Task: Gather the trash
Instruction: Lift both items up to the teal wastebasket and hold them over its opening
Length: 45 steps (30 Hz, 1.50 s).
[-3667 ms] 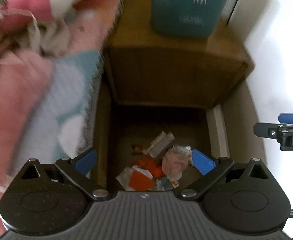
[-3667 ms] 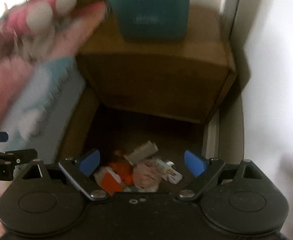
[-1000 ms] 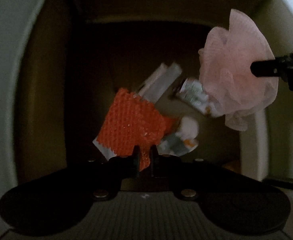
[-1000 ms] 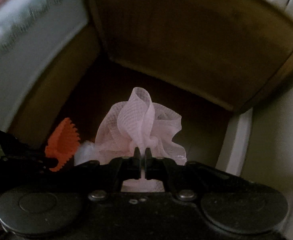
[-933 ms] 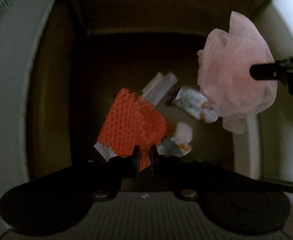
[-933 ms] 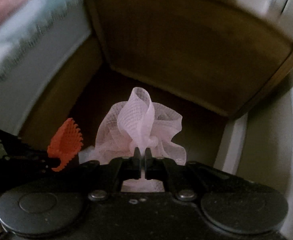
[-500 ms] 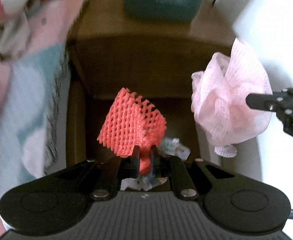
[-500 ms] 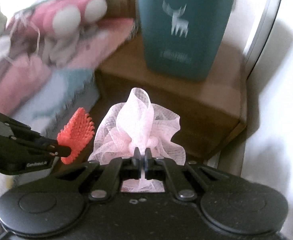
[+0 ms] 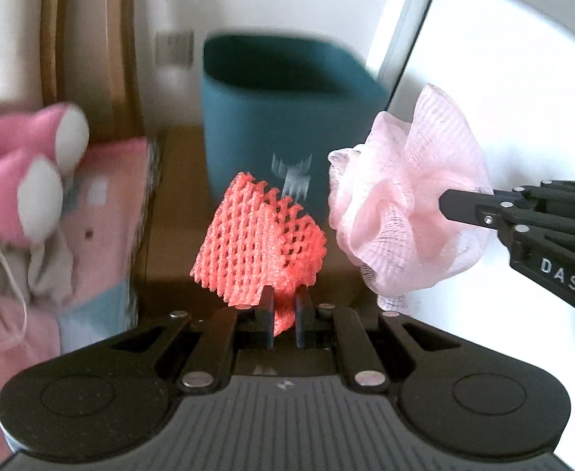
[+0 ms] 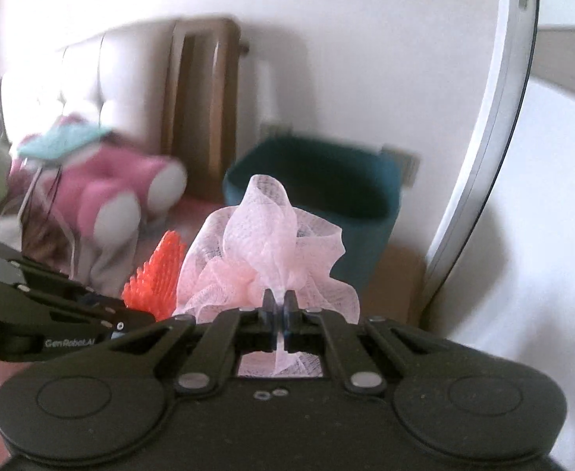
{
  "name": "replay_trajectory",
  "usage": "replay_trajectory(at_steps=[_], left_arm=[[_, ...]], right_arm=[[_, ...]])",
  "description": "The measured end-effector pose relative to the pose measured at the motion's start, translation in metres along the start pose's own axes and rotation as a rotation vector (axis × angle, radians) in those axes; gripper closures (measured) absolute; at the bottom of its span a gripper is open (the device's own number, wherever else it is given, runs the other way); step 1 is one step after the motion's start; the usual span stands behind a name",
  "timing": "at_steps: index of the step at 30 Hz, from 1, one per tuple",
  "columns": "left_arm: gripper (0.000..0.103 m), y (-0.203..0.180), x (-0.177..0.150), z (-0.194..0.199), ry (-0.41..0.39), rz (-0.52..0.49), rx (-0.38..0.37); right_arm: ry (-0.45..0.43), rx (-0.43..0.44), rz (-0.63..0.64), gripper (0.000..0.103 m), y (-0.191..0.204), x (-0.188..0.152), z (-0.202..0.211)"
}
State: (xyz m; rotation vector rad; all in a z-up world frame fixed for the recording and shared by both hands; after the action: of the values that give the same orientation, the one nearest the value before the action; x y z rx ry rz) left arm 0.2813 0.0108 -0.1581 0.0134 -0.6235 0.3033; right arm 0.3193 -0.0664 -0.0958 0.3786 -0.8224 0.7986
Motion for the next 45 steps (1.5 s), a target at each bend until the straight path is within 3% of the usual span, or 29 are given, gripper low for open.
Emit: replay_trajectory(at_steps=[4, 11, 18, 23, 28, 34, 45], left_arm=[[0.094, -0.004, 0.054, 0.015, -0.077, -0.003, 0.0], [0.094, -0.011, 0.147, 0.024, -0.207, 0.014, -0.009], [0.094, -0.013, 0.204, -0.009, -0.207, 0.079, -0.056], [0.094, -0.02, 0.212, -0.036, -0.166, 0.089, -0.057], [0.094, -0.013, 0.196, -0.076, -0.07, 0.119, -0.047], [0.093, -0.012, 0.184, -0.098, -0.011, 0.1, -0.019], [0.093, -0.013, 0.179, -0.11, 0.035, 0.063, 0.009]], right_arm=[[-0.059, -0.033, 0.014, 0.102, -0.018, 0.045, -0.001], [-0.085, -0.055, 0.014, 0.102, -0.044, 0.097, -0.019], [-0.077, -0.087, 0.028, 0.102, -0.059, 0.12, -0.06], [-0.033, -0.074, -0.042, 0.102, -0.072, 0.114, -0.091], [0.037, -0.068, -0.065, 0.102, -0.075, 0.094, -0.114], [0.092, -0.06, -0.086, 0.1, -0.075, 0.076, -0.129], [0.106, -0.043, -0.13, 0.079, -0.076, 0.071, -0.128]])
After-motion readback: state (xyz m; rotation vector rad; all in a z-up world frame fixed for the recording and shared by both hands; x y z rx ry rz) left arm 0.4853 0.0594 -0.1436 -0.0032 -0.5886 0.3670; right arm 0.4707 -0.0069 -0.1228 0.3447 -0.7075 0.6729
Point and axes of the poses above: each gripper's, at about its wrist camera, not at the fingertips, and z roughly against the way its jaws point, y to its left, x to its top, the point moved 10 cm from there along -z, roughly the way its jaws point, and after that the axes turned 6 degrees about x, right-handed, at the moved point
